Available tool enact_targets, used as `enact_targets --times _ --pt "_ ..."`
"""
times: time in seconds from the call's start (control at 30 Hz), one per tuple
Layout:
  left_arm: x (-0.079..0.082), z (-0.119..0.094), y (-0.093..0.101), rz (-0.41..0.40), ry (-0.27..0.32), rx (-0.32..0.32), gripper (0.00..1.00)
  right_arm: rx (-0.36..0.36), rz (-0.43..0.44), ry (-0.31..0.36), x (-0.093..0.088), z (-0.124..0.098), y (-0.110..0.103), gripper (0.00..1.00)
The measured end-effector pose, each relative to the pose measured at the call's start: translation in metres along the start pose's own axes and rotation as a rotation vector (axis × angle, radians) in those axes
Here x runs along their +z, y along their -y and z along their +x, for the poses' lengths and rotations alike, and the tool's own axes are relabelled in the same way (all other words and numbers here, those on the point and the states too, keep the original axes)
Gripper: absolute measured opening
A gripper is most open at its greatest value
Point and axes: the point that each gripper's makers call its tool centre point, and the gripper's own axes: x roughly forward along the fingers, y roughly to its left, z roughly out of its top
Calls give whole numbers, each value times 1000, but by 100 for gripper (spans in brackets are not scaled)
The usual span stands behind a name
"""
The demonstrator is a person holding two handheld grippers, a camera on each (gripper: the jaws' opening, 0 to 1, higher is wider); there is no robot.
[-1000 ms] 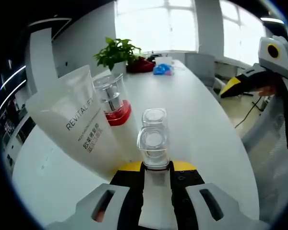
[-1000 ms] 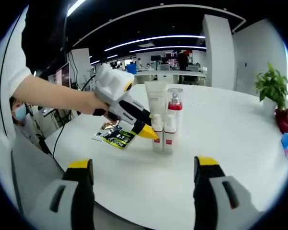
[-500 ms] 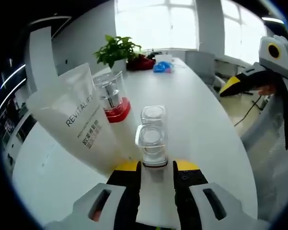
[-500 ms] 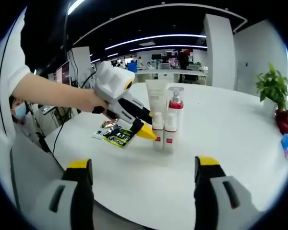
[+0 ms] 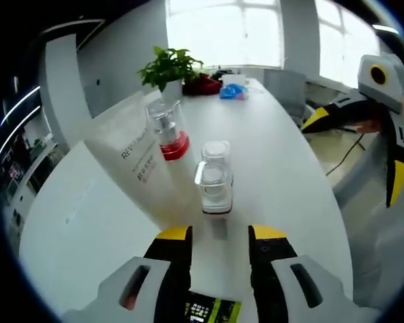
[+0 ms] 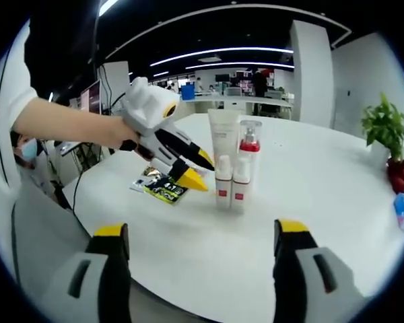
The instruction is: Arrange the skincare products in the storage area until every visible bottle or jar stands upright without overlapping.
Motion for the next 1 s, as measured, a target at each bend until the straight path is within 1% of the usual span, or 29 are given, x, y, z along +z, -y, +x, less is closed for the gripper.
enact_targets --times 0.23,0.4,0.53,0.67,1.0 --pt "-11 -16 2 -33 -12 26 35 3 -41 -15 -2 2 -4 89" --pt "-23 -31 2 -73 -15 66 38 5 -26 -4 0 1 -2 89" --pt "-35 -44 5 -108 -23 93 42 2 -20 3 0 1 -2 89" --pt "-44 -56 8 -145 -25 122 44 4 -30 1 0 1 -3 89" --pt "-62 -81 22 -219 -21 186 56 18 -44 7 2 0 -7 90"
